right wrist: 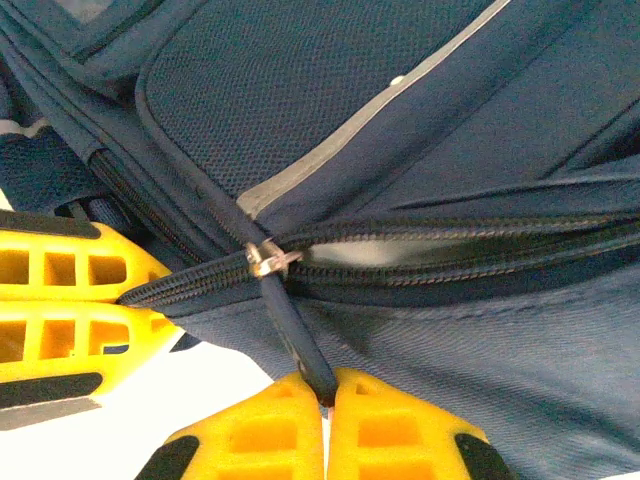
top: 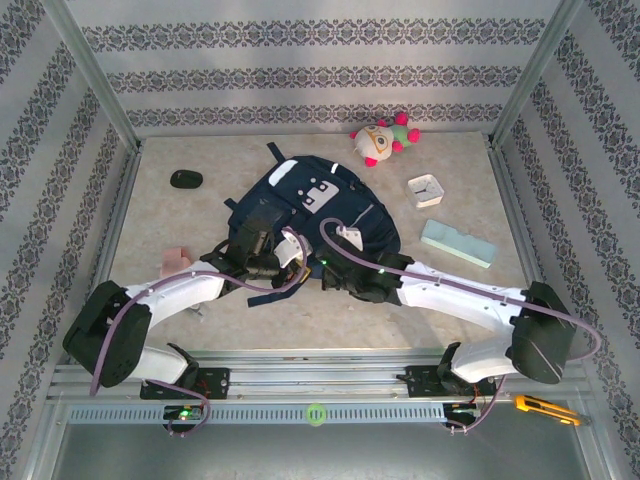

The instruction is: Pack books, pencil case, and school supplies into a backpack

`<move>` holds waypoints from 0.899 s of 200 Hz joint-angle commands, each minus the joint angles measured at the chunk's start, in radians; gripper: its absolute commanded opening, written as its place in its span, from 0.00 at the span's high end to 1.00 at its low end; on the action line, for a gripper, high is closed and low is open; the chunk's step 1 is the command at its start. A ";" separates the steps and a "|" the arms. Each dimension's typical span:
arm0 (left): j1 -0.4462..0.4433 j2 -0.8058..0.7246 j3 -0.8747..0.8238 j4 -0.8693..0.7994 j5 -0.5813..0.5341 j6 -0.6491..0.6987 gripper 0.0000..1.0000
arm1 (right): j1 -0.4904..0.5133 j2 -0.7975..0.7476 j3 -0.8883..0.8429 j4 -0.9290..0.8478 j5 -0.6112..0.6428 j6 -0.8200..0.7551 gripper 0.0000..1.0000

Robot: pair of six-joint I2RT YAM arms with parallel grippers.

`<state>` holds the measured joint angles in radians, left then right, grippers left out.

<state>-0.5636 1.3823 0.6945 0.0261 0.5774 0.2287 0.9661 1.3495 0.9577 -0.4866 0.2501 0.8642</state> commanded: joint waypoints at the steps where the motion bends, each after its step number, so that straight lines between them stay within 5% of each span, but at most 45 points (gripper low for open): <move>1: -0.013 -0.043 0.028 -0.116 -0.079 0.079 1.00 | -0.070 -0.064 -0.051 0.021 -0.020 -0.031 1.00; 40: -0.012 -0.047 0.055 -0.195 -0.146 0.137 1.00 | -0.179 -0.131 -0.131 0.019 -0.152 -0.051 1.00; 77: -0.012 -0.050 0.051 -0.182 -0.090 0.143 1.00 | -0.208 -0.165 -0.154 0.050 -0.274 -0.135 1.00; 97: -0.013 -0.055 0.037 -0.150 -0.025 0.136 1.00 | -0.187 -0.187 -0.140 0.073 -0.325 -0.171 0.68; 108: -0.012 -0.056 0.029 -0.124 -0.008 0.116 1.00 | -0.186 -0.194 -0.150 0.125 -0.383 -0.191 0.59; 149: -0.012 -0.048 0.028 -0.073 0.035 0.065 1.00 | -0.165 -0.156 -0.181 0.242 -0.484 -0.072 0.52; 180: -0.013 -0.044 0.027 -0.054 0.046 0.046 1.00 | -0.079 -0.110 -0.133 0.163 -0.278 -0.007 0.48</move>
<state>-0.5636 1.3621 0.7113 -0.1036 0.5503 0.3149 0.8341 1.2049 0.7937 -0.3038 -0.1379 0.7906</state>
